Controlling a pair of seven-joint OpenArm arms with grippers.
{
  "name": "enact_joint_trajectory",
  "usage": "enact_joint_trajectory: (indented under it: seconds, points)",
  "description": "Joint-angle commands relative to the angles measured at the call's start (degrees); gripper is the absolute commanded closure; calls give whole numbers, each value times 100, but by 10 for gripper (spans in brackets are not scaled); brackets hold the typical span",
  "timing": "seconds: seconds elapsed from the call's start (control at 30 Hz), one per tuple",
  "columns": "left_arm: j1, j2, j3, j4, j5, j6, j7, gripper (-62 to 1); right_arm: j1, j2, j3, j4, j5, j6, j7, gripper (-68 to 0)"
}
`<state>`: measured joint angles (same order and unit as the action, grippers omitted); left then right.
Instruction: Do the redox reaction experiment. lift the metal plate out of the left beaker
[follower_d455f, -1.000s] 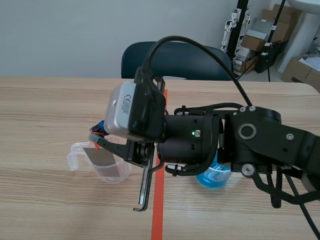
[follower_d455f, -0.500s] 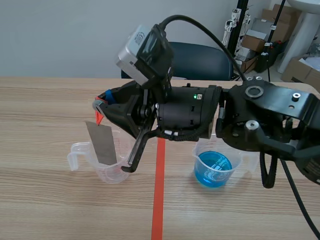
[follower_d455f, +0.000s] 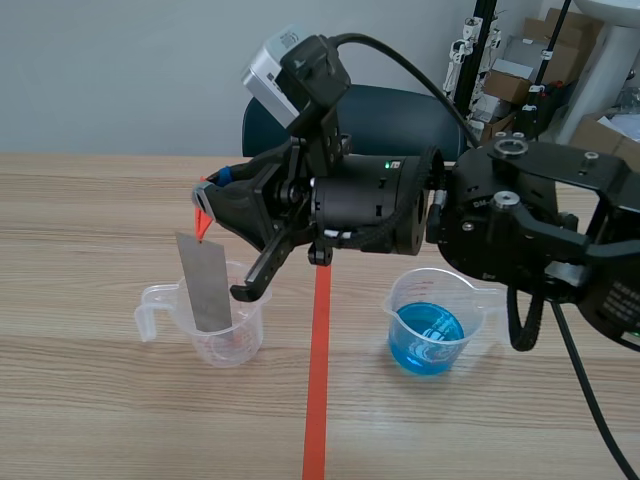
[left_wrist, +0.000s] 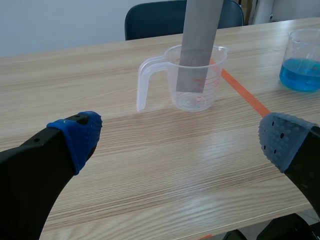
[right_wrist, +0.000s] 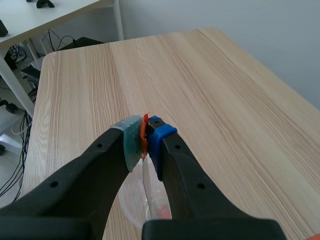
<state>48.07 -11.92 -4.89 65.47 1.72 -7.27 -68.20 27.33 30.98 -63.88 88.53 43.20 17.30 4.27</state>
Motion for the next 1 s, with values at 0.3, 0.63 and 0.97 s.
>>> enact_joint_trajectory:
  seconds: [0.3,0.63,0.97]
  points:
    - [31,-48,26,52,-15,9,-98,-623,367,0,26,22,402,-17,-146,-2]
    - [33,-48,26,52,-15,9,-98,-623,780,142,26,39,1134,74,-514,-2]
    - [33,-48,26,52,-15,9,-101,-623,1279,380,26,68,2142,232,-951,-2]
